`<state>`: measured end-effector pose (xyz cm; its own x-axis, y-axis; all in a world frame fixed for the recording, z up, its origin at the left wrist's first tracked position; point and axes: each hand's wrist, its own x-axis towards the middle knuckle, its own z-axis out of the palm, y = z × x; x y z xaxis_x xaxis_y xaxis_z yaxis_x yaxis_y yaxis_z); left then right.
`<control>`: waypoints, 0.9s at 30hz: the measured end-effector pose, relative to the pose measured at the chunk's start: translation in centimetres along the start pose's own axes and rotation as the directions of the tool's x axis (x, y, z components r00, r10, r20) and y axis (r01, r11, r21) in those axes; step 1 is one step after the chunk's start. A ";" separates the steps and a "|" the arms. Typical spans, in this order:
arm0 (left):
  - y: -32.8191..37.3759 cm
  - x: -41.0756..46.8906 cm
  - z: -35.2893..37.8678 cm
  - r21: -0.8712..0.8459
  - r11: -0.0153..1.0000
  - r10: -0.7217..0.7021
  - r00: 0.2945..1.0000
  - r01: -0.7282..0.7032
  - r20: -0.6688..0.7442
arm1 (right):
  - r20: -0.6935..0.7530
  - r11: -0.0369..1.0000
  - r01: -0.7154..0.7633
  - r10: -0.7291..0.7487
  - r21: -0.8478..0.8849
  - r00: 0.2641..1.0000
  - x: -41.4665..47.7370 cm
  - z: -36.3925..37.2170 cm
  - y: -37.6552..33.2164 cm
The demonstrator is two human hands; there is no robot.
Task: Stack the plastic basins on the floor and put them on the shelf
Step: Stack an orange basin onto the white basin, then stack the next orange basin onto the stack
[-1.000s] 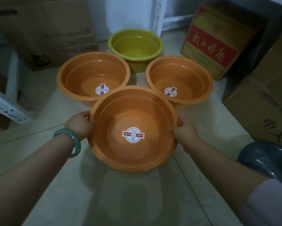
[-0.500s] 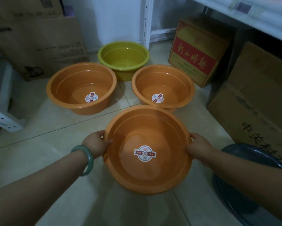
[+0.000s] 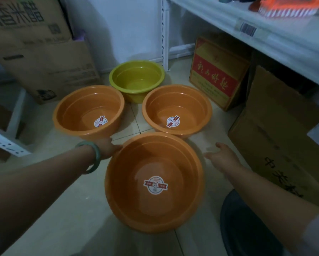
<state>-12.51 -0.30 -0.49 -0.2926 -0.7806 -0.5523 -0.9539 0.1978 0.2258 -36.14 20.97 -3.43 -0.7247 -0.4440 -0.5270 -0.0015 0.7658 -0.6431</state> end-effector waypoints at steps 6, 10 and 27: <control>3.2 5.1 -2.0 -0.140 0.983 0.103 0.991 -0.114 -0.085 | -0.081 0.958 -0.042 0.067 0.285 0.994 4.6 0.1 -1.0; 4.4 9.1 -1.4 -0.422 0.898 0.093 0.991 -0.125 -0.095 | -0.114 0.924 -0.035 0.085 0.381 0.990 7.3 0.4 -1.8; 10.0 17.7 -0.3 -0.834 0.551 0.110 0.989 0.019 0.094 | -0.149 0.782 -0.086 0.224 0.617 0.963 14.8 3.1 -6.0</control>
<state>-27.20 -12.34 -7.78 -0.4003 -0.6948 -0.5975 -0.4755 -0.3999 0.7836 -44.74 8.39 -9.11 -0.8009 -0.1868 -0.5689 0.4869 0.3498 -0.8003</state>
